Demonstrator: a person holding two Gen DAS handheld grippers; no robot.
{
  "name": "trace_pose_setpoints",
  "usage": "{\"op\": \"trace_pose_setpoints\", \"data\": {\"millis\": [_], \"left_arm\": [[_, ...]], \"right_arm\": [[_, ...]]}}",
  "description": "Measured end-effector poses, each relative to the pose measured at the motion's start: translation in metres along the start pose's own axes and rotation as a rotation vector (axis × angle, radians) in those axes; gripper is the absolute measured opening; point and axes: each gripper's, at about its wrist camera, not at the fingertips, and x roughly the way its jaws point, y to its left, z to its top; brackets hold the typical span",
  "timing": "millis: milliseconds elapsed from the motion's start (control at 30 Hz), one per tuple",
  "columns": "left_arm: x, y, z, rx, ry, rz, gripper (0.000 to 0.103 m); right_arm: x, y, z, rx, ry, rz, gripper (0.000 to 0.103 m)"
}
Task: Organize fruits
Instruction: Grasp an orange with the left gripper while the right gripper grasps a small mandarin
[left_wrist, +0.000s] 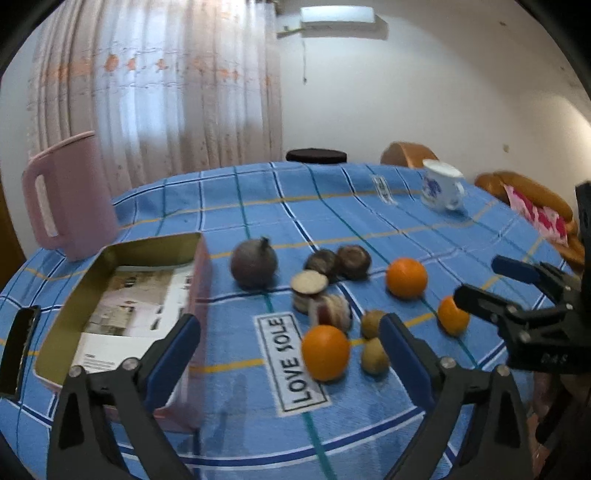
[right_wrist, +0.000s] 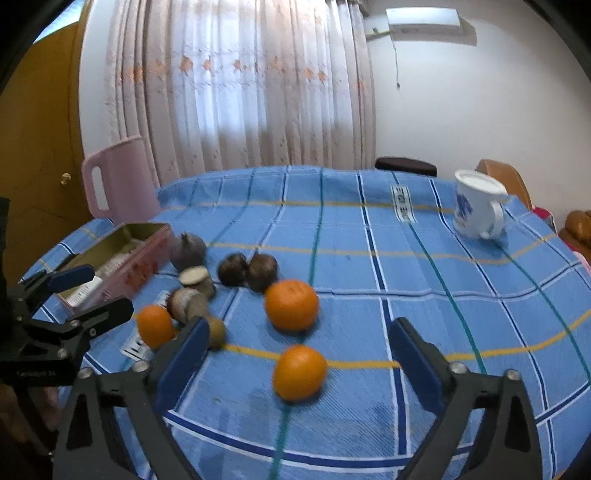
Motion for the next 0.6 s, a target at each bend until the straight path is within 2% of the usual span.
{"op": "trace_pose_setpoints", "data": {"millis": [33,167,200,267,300,333,467,600], "left_arm": [[0.003,-0.004,-0.002,0.01,0.009,-0.012,0.094],[0.012,-0.008,-0.006,0.01,0.044,-0.02,0.084],[0.014,-0.007,-0.007,0.005,0.048,-0.027,0.082],[0.017,-0.007,-0.007,0.001,0.064,-0.04,0.07],[0.017,-0.007,-0.007,0.005,0.068,-0.05,0.068],[0.018,-0.009,-0.007,0.011,0.077,-0.061,0.067],[0.025,-0.013,-0.007,0.03,0.108,-0.091,0.067],[0.03,-0.01,-0.006,0.013,0.132,-0.128,0.066]], "right_arm": [[0.002,-0.002,-0.003,0.006,0.012,0.01,0.082],[0.009,-0.008,-0.008,0.012,0.038,0.029,0.081],[0.01,-0.007,-0.009,0.008,0.043,0.033,0.078],[0.012,-0.005,-0.009,-0.002,0.056,0.036,0.072],[0.013,-0.004,-0.009,-0.007,0.067,0.033,0.069],[0.016,-0.003,-0.01,-0.012,0.081,0.035,0.063],[0.022,0.0,-0.012,-0.034,0.123,0.043,0.06],[0.03,0.002,-0.012,-0.049,0.164,0.046,0.049]]}}
